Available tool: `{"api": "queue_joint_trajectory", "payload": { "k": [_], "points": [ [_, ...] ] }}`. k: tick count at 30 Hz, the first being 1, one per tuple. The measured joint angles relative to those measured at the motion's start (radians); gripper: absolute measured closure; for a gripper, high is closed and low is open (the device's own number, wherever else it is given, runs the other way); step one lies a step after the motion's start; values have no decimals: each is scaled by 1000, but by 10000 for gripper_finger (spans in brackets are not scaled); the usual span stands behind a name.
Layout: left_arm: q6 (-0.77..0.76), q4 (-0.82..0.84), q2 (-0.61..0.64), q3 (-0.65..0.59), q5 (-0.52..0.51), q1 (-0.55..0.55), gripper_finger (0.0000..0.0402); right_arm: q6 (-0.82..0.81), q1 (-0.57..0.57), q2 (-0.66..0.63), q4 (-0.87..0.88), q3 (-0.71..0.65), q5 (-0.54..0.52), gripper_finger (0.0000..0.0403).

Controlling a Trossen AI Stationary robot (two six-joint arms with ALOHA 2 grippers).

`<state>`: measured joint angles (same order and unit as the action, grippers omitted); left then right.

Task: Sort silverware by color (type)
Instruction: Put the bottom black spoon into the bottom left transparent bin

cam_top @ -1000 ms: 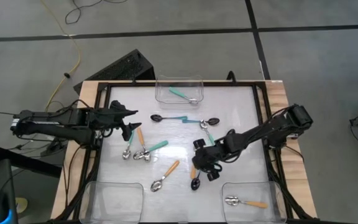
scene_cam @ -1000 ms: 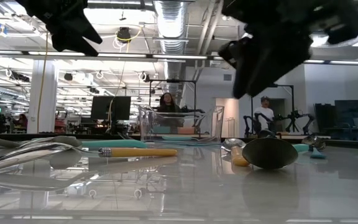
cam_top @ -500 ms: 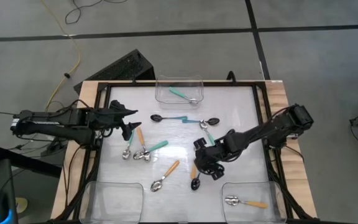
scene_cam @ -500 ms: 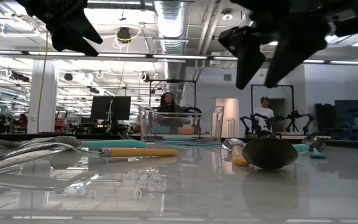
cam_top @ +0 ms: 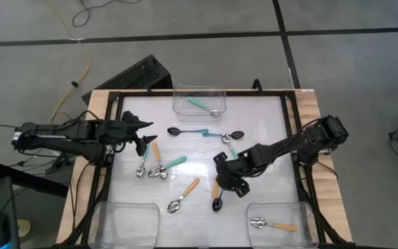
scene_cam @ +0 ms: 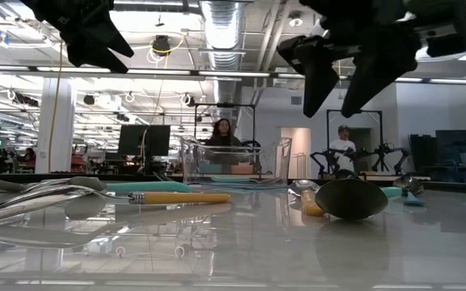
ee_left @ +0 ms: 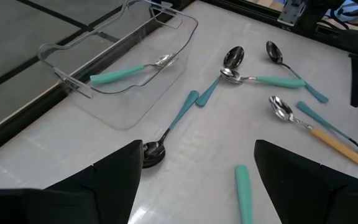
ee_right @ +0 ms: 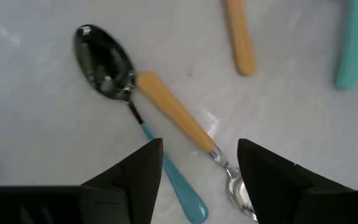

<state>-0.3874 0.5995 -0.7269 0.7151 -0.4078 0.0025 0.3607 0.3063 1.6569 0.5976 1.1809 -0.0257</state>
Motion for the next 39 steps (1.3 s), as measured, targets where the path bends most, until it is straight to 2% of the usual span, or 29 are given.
{"api": "queue_joint_trajectory", "payload": {
  "k": [6, 16, 39],
  "points": [
    [-1, 0, 0, 0, 0, 0, 109, 8, 2, 3, -10, 0, 1, 171],
    [0, 2, 0, 0, 0, 0, 109, 3, 48, 152, -32, 19, 22, 171],
    [2, -11, 0, 0, -6, 0, 109, -42, 45, 217, -37, 26, 32, 171]
  ]
}}
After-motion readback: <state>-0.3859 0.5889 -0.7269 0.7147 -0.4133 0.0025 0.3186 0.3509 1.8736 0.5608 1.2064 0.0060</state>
